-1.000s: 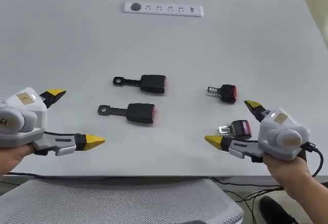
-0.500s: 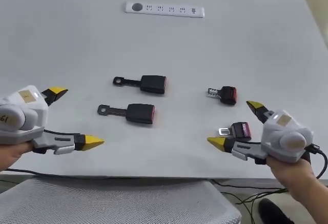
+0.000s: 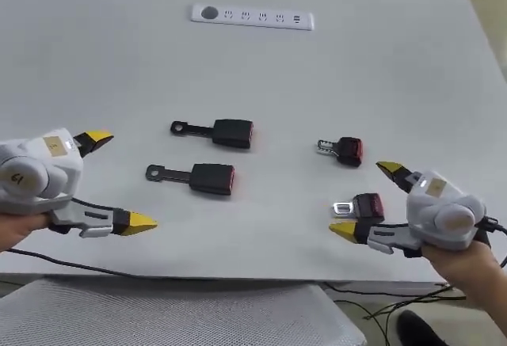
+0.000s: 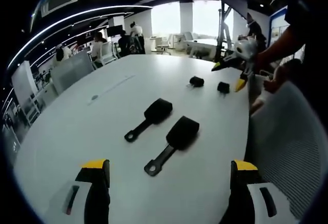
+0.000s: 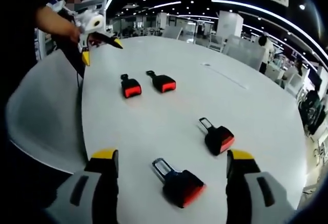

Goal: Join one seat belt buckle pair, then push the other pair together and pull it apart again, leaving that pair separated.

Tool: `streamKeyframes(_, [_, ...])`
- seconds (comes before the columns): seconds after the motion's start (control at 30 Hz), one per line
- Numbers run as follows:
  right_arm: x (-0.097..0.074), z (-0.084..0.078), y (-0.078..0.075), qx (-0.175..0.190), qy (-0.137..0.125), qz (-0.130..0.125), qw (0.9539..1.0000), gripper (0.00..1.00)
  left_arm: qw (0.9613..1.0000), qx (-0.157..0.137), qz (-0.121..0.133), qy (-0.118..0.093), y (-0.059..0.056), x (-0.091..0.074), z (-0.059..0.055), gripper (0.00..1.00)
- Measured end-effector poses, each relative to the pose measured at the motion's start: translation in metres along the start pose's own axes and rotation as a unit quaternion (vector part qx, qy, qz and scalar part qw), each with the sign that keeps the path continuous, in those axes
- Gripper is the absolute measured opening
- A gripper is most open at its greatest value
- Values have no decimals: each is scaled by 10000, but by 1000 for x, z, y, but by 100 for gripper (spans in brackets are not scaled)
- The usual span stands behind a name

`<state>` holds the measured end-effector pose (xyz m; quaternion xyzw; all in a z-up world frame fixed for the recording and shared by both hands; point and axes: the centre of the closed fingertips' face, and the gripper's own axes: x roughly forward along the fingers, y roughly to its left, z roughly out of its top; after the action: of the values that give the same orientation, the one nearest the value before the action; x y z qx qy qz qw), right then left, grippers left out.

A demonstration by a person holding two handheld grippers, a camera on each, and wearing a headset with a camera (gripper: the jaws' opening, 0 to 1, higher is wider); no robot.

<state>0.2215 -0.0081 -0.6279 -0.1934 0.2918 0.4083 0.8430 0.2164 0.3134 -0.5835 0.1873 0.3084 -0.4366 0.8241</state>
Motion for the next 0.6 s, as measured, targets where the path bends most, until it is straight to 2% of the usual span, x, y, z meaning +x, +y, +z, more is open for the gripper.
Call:
streamKeyframes(0.17, [0,-8,-3,-100,125,205,9997,86,9994,293,-122,128,0,11,2,100])
streamKeyframes(0.33, [1,-13,-6,-150,239,411,9988,84,9985,429,-285,200,-1,21,5,99])
streamKeyframes(0.43, [3,-18,-8,-76,289,609,9977,81,9973,551,-399,278,-2,30,6,98])
streamKeyframes(0.6, [5,-27,-8,-263,453,837,9951,81,9950,739,-575,339,-3,41,10,97])
